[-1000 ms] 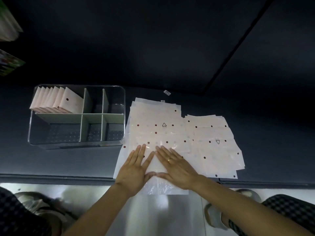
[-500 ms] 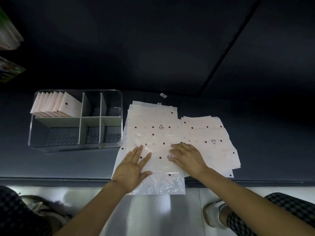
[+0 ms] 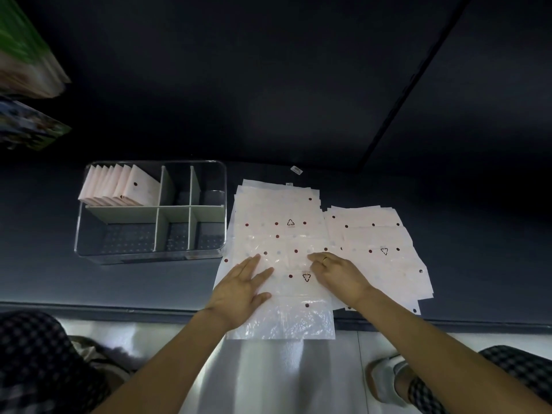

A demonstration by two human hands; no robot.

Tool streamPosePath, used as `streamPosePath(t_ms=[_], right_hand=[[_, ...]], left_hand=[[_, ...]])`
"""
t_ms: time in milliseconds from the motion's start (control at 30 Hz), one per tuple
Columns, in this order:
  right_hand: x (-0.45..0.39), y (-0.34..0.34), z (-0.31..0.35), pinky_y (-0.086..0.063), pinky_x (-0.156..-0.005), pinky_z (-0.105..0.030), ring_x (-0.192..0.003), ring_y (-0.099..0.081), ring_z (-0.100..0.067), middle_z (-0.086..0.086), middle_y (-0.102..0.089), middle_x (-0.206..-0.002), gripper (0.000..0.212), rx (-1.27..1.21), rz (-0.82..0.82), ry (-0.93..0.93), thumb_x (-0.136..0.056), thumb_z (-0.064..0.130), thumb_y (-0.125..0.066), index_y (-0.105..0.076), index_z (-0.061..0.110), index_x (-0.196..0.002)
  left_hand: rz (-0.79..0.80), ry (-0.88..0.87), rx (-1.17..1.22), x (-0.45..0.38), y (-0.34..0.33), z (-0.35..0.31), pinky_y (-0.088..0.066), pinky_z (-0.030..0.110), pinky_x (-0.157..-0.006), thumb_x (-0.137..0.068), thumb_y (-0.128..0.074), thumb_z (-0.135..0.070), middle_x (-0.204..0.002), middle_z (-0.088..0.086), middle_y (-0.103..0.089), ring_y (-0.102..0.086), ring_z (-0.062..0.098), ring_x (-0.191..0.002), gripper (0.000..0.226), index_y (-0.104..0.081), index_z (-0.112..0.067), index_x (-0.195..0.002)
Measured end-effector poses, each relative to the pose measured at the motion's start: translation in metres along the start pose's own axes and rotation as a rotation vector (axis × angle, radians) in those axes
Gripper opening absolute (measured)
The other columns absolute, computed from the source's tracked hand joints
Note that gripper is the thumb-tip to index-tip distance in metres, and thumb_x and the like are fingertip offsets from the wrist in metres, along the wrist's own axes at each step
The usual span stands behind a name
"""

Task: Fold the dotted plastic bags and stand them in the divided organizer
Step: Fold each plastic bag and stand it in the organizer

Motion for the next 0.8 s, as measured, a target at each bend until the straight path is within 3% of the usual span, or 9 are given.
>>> streamPosePath(t_ms=[233, 300, 367, 433, 533, 600, 667, 733, 800], right_hand=[[-0.012, 0.018, -0.006, -0.051, -0.045, -0.024, -0.063, -0.066, -0.02, -0.007, -0.069, -0.072, 0.022, -0.132, -0.098, -0.077, -0.053, -0.006, -0.08, -0.069, 0.002, -0.07], [-0.013, 0.017, -0.011, -0.051, -0.06, -0.031, -0.071, -0.06, -0.024, -0.011, -0.063, -0.082, 0.007, -0.205, -0.025, -0.102, -0.079, 0.0, -0.058, -0.063, 0.0, -0.084], [-0.006, 0.014, -0.015, -0.044, -0.068, -0.034, -0.073, -0.051, -0.024, -0.011, -0.057, -0.087, 0.013, -0.323, 0.091, -0.107, -0.087, 0.005, -0.043, -0.055, 0.004, -0.091], [0.007, 0.015, -0.012, -0.042, -0.07, -0.033, -0.077, -0.05, -0.024, -0.008, -0.057, -0.089, 0.005, -0.513, 0.184, -0.095, -0.089, 0.007, -0.043, -0.045, 0.011, -0.087], [0.025, 0.015, -0.001, -0.047, -0.084, -0.034, -0.098, -0.059, -0.024, -0.004, -0.062, -0.118, 0.013, -0.59, 0.295, -0.039, -0.093, 0.014, -0.043, -0.034, 0.02, -0.087], [0.033, 0.014, 0.004, -0.046, -0.081, -0.031, -0.094, -0.057, -0.003, 0.008, -0.06, -0.124, 0.014, -0.676, 0.352, -0.056, -0.095, 0.018, -0.04, -0.031, 0.025, -0.086], [0.037, 0.011, 0.003, -0.04, -0.07, -0.028, -0.09, -0.053, 0.009, 0.007, -0.065, -0.102, 0.018, -0.777, 0.374, -0.095, -0.095, 0.017, -0.037, -0.03, 0.028, -0.082], [0.041, 0.008, -0.003, -0.033, -0.063, -0.028, -0.078, -0.054, -0.001, 0.006, -0.05, -0.069, 0.019, -0.907, 0.356, -0.155, -0.096, 0.015, -0.038, -0.033, 0.027, -0.083], [0.042, 0.003, -0.009, -0.029, -0.06, -0.028, -0.059, -0.035, -0.009, 0.008, -0.038, -0.061, 0.014, -1.043, 0.325, -0.233, -0.096, 0.013, -0.039, -0.039, 0.022, -0.085]], left_hand=[[-0.013, 0.041, 0.087, -0.003, 0.005, 0.001, -0.008, 0.026, -0.118, -0.098, -0.036, -0.049, -0.159, -0.007, -0.005, -0.004, 0.011, -0.145, 0.056, -0.022, -0.031, -0.149], [-0.067, 0.055, 0.079, -0.003, 0.012, 0.003, -0.011, 0.026, -0.117, -0.097, -0.039, -0.048, -0.157, -0.008, -0.016, -0.012, 0.011, -0.144, 0.056, -0.025, -0.03, -0.147], [-0.125, 0.042, 0.072, -0.001, 0.019, 0.004, -0.014, 0.027, -0.116, -0.095, -0.045, -0.046, -0.153, -0.01, -0.026, -0.019, 0.011, -0.142, 0.054, -0.03, -0.031, -0.145], [-0.193, -0.002, 0.091, 0.005, 0.024, 0.002, -0.02, 0.027, -0.112, -0.094, -0.052, -0.04, -0.146, -0.011, -0.04, -0.032, 0.013, -0.136, 0.048, -0.042, -0.03, -0.14], [-0.241, -0.075, 0.117, 0.015, 0.029, 0.002, -0.032, 0.025, -0.104, -0.093, -0.057, -0.03, -0.132, -0.012, -0.055, -0.049, 0.012, -0.123, 0.037, -0.056, -0.028, -0.129], [-0.204, -0.092, 0.142, 0.019, 0.026, 0.004, -0.037, 0.023, -0.099, -0.093, -0.056, -0.03, -0.127, -0.015, -0.059, -0.051, 0.008, -0.12, 0.032, -0.06, -0.03, -0.125], [-0.178, -0.031, 0.247, 0.02, 0.024, 0.009, -0.042, 0.021, -0.093, -0.091, -0.06, -0.029, -0.118, -0.016, -0.064, -0.054, 0.006, -0.113, 0.024, -0.067, -0.03, -0.114], [-0.159, 0.081, 0.432, 0.019, 0.023, 0.016, -0.047, 0.025, -0.086, -0.088, -0.065, -0.023, -0.103, -0.011, -0.069, -0.06, 0.009, -0.099, 0.016, -0.072, -0.027, -0.101], [-0.14, 0.164, 0.591, 0.017, 0.021, 0.02, -0.049, 0.03, -0.075, -0.088, -0.065, -0.021, -0.088, -0.004, -0.069, -0.061, 0.014, -0.081, 0.009, -0.071, -0.026, -0.091]])
Point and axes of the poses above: each hand's wrist, its own x-axis away from the middle knuckle, its own y-axis out of the back of the hand, z = x × y, the point moved 7 cm from there along -x, towards the middle knuckle
